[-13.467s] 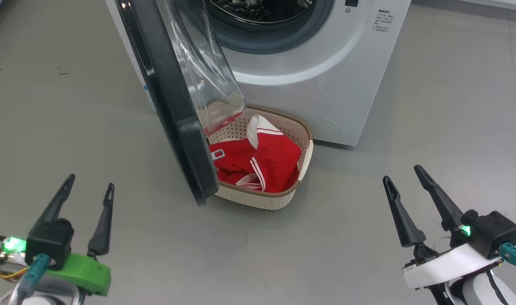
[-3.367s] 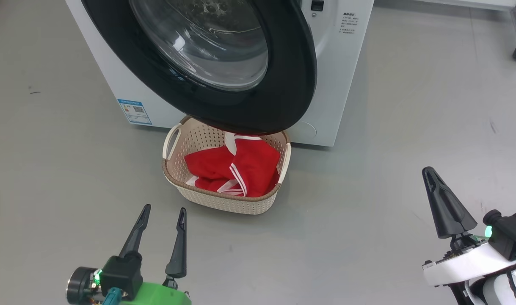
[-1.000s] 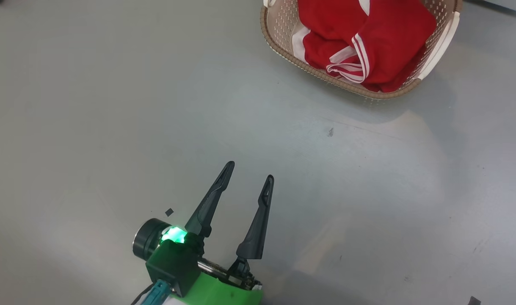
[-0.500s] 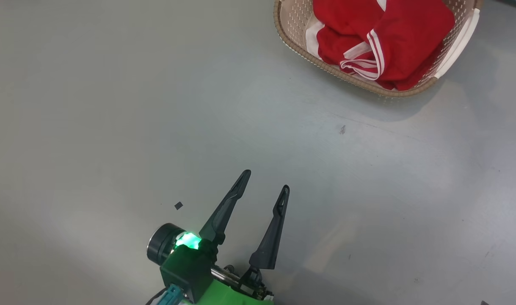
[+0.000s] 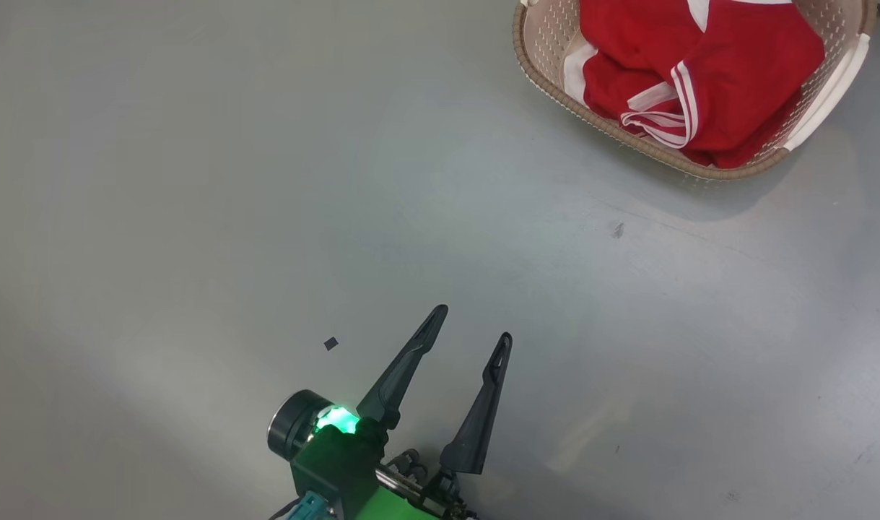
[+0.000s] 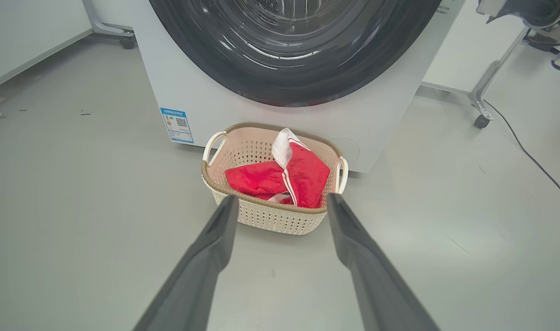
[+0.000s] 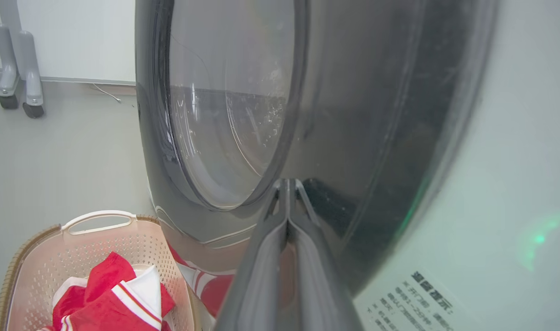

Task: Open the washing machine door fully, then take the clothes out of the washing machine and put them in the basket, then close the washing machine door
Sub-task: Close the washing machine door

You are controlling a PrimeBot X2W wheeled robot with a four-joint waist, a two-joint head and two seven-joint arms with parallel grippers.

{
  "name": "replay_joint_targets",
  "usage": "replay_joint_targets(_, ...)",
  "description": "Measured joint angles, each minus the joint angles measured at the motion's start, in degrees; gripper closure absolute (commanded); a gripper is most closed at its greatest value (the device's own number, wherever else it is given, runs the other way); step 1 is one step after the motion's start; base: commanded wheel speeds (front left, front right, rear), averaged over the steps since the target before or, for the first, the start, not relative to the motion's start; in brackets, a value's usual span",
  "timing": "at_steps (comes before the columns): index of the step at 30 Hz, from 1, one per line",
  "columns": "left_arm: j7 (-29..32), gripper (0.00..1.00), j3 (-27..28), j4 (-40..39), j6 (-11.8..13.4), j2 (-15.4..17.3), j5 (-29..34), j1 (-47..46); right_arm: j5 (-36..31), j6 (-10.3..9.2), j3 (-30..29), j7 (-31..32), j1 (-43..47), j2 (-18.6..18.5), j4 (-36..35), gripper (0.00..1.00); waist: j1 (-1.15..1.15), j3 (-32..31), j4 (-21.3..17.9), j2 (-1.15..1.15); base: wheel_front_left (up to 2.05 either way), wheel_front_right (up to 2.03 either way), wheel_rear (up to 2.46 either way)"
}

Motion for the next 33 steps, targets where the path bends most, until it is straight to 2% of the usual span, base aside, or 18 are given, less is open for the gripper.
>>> replay_joint_targets(12,0.00,0.00,0.69,-0.14,0.00,-0.05,0.00,0.64,0.26,0.64,-0.44,1.48,-3.41,4.31,6.13,1.00,0.00,-0.08,0.64,0.00,0.00,0.00,0.00)
replay_joint_targets(19,0.00,0.00,0.90,-0.13,0.00,-0.05,0.01,0.76,-0.11,0.64,0.32,1.35,-4.28,5.54,7.90,1.00,0.00,-0.36,0.58,0.00,0.00,0.00,0.00)
replay_joint_targets(26,0.00,0.00,3.71,0.68,0.00,-0.08,0.21,-0.22,-2.38,0.22,3.11,-2.60,-4.08,7.24,10.26,1.00,0.00,-1.68,-1.04,0.00,0.00,0.00,0.00)
replay_joint_targets(33,0.00,0.00,6.12,3.70,0.00,-0.11,2.25,-1.60,-3.19,-0.04,6.75,-8.06,-0.10,9.34,11.38,1.00,0.00,-4.59,-3.58,0.00,0.00,0.00,0.00)
